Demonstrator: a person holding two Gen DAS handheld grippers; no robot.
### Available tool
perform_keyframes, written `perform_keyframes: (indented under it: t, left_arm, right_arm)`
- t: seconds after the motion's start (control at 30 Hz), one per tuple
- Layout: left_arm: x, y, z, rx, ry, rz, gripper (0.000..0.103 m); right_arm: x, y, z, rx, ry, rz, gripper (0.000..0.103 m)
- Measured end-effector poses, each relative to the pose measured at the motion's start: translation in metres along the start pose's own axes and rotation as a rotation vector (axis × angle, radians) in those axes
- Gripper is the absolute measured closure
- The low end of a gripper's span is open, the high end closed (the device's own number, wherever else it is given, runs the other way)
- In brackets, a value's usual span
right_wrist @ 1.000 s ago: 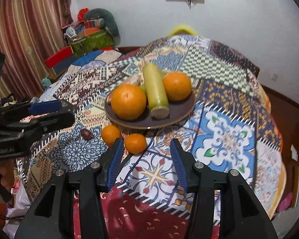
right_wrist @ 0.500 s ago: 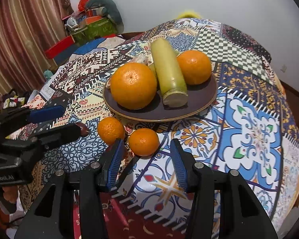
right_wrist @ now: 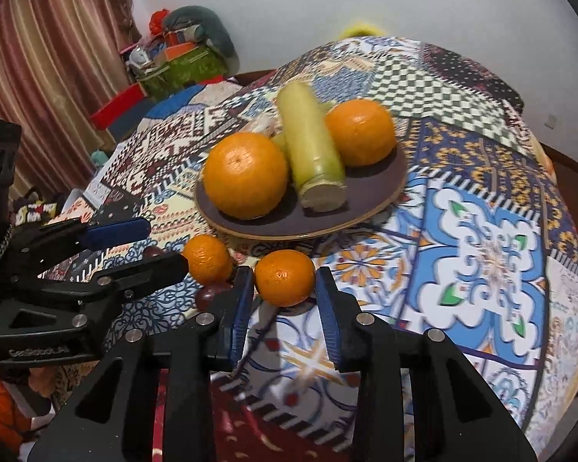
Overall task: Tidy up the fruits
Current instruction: 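Grasp a small mandarin with the left tool while the right tool grasps another mandarin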
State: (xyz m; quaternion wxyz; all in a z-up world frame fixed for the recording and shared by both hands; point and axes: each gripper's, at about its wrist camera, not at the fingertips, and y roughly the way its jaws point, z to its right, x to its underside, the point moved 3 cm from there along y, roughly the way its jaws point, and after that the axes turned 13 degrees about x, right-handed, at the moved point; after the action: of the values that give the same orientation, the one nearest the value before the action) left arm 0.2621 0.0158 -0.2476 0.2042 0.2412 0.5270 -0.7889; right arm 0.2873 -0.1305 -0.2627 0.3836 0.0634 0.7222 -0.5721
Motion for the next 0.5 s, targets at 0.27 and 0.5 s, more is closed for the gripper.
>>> perform_keyframes:
  t: [0.27, 0.5]
  left_arm:
    - [-0.002, 0.019, 0.005, 0.019, 0.001, -0.039, 0.055]
    - [0.001, 0.024, 0.009, 0.016, 0.029, -0.05, 0.067]
  right_arm:
    - [0.0, -0.015, 0.022, 0.029, 0.037, 0.031, 0.073]
    - [-0.001, -0.02, 0.024, 0.035, 0.033, 0.046, 0.073]
